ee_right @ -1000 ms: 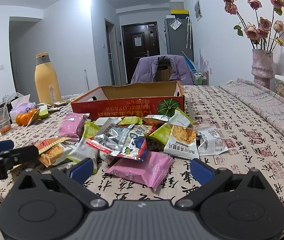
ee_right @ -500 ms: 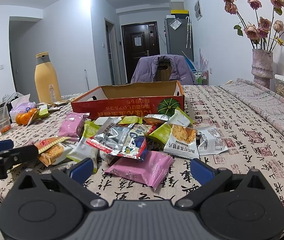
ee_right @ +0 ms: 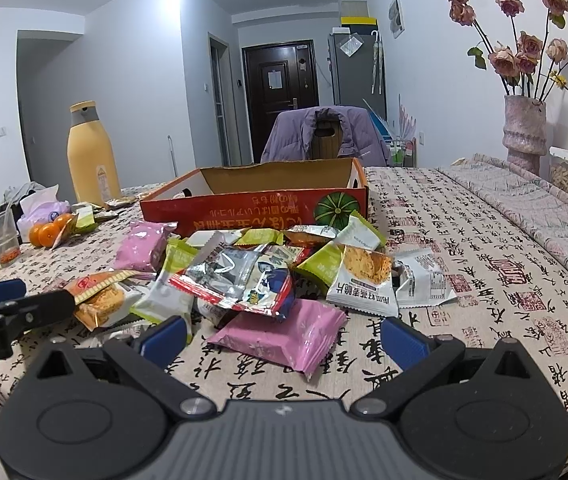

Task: Organize snacks
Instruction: 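Grasp the pink packet with the right tool while the left tool grasps a green-yellow stick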

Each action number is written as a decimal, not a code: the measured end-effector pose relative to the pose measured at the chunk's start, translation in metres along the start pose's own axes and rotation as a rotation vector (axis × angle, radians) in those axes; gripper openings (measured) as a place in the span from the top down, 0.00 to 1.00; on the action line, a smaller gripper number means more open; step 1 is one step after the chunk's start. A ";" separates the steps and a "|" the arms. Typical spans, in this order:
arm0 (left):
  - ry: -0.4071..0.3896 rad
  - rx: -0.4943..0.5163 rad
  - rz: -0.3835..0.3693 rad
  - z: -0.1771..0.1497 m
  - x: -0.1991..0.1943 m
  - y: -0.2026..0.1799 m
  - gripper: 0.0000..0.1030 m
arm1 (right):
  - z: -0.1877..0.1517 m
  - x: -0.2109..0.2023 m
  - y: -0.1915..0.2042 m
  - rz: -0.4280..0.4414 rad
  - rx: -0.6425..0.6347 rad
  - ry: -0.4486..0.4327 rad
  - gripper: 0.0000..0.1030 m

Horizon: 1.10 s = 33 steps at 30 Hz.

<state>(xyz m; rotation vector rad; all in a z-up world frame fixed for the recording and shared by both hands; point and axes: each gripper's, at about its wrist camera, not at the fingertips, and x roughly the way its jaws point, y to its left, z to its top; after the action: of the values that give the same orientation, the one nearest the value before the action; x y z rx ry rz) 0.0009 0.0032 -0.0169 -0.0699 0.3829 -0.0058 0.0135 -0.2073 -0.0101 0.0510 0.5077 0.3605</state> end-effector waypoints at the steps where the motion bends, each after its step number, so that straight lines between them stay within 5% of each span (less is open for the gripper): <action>1: 0.001 -0.001 -0.001 0.001 0.001 0.001 0.00 | 0.000 0.001 0.000 0.000 0.000 0.002 0.00; 33: 0.054 -0.032 0.015 0.000 0.029 0.018 0.00 | 0.008 0.088 0.024 -0.104 -0.067 0.122 0.03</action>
<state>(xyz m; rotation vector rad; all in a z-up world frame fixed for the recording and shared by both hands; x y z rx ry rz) 0.0275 0.0208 -0.0291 -0.0983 0.4377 0.0132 0.0810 -0.1537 -0.0413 -0.0622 0.6166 0.2798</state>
